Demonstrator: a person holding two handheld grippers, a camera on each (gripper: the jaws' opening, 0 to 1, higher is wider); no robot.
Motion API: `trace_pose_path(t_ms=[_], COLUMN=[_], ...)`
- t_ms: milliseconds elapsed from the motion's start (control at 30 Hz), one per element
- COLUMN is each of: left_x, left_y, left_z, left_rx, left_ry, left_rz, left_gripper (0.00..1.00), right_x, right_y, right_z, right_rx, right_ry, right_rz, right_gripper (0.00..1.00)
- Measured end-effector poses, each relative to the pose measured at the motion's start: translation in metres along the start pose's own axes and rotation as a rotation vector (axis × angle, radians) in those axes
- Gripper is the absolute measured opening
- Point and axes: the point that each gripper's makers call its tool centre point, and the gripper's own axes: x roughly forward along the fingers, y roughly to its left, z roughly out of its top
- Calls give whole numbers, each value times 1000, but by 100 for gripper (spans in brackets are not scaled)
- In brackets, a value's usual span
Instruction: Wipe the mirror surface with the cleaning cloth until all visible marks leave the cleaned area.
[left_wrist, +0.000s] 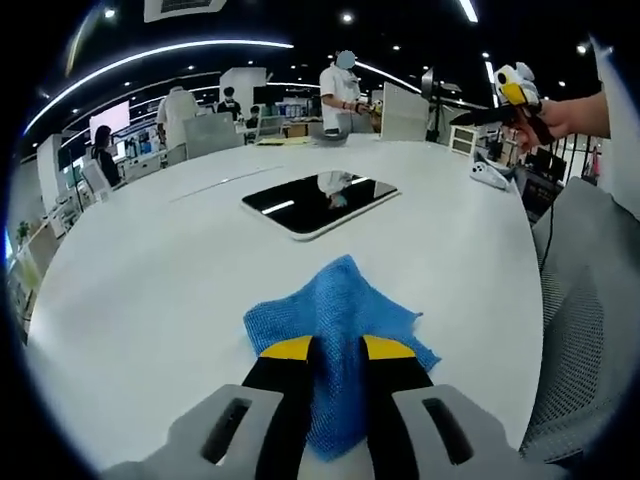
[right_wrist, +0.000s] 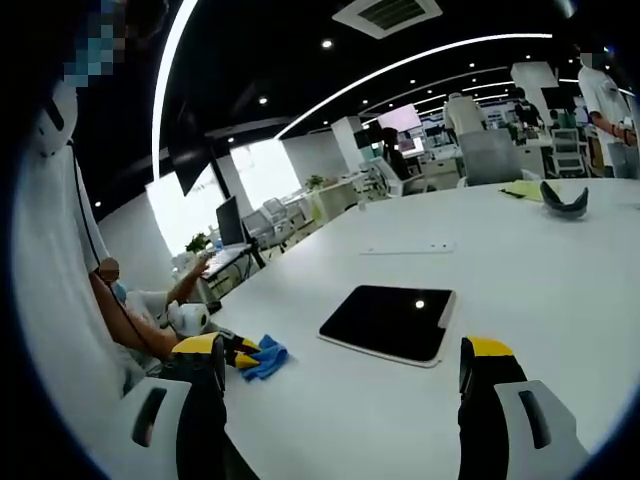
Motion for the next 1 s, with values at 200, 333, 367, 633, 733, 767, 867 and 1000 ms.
trace_pose_path(t_ms=[200, 333, 367, 633, 733, 767, 867, 1000], left_x=[0, 0, 0, -2, -7, -9, -18, -31], left_y=[4, 7, 8, 11, 13, 14, 12, 10], left_z=[0, 0, 0, 2, 13, 17, 39, 76], left_rx=[14, 16, 17, -29, -60, -58, -49, -28], left_ry=[1, -4, -4, -23, -61, -69, -115, -192], left_rz=[5, 4, 8, 10, 24, 26, 18, 9], left_gripper=[22, 25, 27, 36, 42, 44, 45, 50], right_x=[1, 1, 1, 2, 2, 2, 3, 4], right_y=[1, 1, 0, 1, 2, 2, 4, 7], right_z=[0, 0, 0, -1, 0, 0, 3, 6], right_rx=[-3, -2, -3, -7, -10, -11, -17, -26], right_ry=[4, 4, 3, 8, 9, 9, 4, -4], right_rz=[-2, -2, -4, -1, 2, 3, 9, 18], right_gripper=[98, 98, 98, 98, 98, 98, 98, 98])
